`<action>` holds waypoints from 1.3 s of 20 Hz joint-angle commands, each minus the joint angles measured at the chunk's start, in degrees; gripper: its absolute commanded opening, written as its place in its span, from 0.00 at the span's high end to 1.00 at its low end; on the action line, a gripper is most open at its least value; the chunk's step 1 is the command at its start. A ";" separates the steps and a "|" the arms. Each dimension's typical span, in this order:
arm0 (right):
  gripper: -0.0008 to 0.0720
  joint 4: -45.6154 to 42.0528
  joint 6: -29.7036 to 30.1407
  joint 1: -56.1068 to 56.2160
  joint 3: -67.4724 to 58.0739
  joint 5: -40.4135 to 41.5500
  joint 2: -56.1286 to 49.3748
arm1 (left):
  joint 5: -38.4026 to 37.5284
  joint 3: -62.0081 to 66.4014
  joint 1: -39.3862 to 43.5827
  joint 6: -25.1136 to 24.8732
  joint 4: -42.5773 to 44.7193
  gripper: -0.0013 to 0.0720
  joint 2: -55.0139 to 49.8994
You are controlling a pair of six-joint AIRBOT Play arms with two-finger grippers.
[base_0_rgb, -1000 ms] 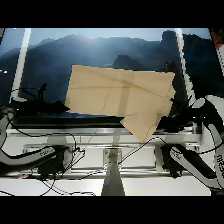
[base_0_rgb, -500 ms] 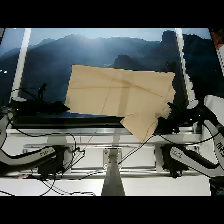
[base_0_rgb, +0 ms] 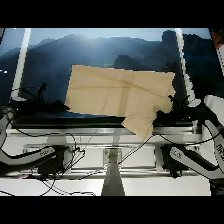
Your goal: Fold the clothes and pants, and hang the long-sleeved shirts on hangers.
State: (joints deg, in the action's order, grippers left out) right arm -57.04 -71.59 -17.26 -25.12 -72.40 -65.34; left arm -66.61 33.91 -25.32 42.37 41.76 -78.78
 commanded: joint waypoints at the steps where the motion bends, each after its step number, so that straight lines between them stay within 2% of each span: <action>1: 0.97 1.77 0.74 0.04 -1.49 -6.21 6.40 | -6.19 3.13 -0.02 -0.02 -4.48 0.97 0.07; 4: 0.97 6.99 0.59 0.04 -4.61 -8.70 15.39 | -13.60 9.22 -0.02 0.00 -13.75 0.97 0.26; 6: 0.97 11.43 0.39 0.04 -6.99 -4.13 18.95 | -12.28 13.11 0.20 0.02 -19.10 0.97 1.51; 8: 0.97 16.13 0.09 0.07 -8.92 5.60 19.63 | -6.75 16.48 1.44 0.02 -19.39 0.97 2.64; 12: 0.97 19.91 0.13 4.04 -9.42 29.55 15.74 | 14.82 17.86 7.80 0.02 -19.80 0.97 2.12; 16: 0.97 24.00 0.11 9.99 -14.27 43.56 4.74 | 33.38 20.44 15.65 -0.02 -23.41 0.97 -0.87; 20: 0.97 26.47 0.09 10.56 -24.20 47.58 -7.17 | 37.97 29.44 18.99 -0.02 -23.37 0.97 -7.78; 23: 0.97 28.00 0.09 10.62 -30.03 51.23 -14.03 | 38.16 34.14 19.15 0.00 -23.41 0.97 -13.70; 24: 0.95 28.00 0.11 10.62 -30.99 53.16 -15.74 | 37.92 34.86 19.17 -0.02 -23.39 0.92 -15.61; 25: 0.73 27.89 0.13 10.62 -31.41 54.18 -16.96 | 36.39 34.97 19.15 -0.02 -23.34 0.57 -17.03; 26: 0.32 27.82 0.15 10.62 -31.41 54.16 -17.79 | 33.94 34.97 19.15 0.02 -22.29 0.11 -18.25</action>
State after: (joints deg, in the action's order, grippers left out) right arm -29.87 -71.53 -6.83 -53.89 -21.93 -78.63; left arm -30.55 66.78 -6.59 42.35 18.52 -92.71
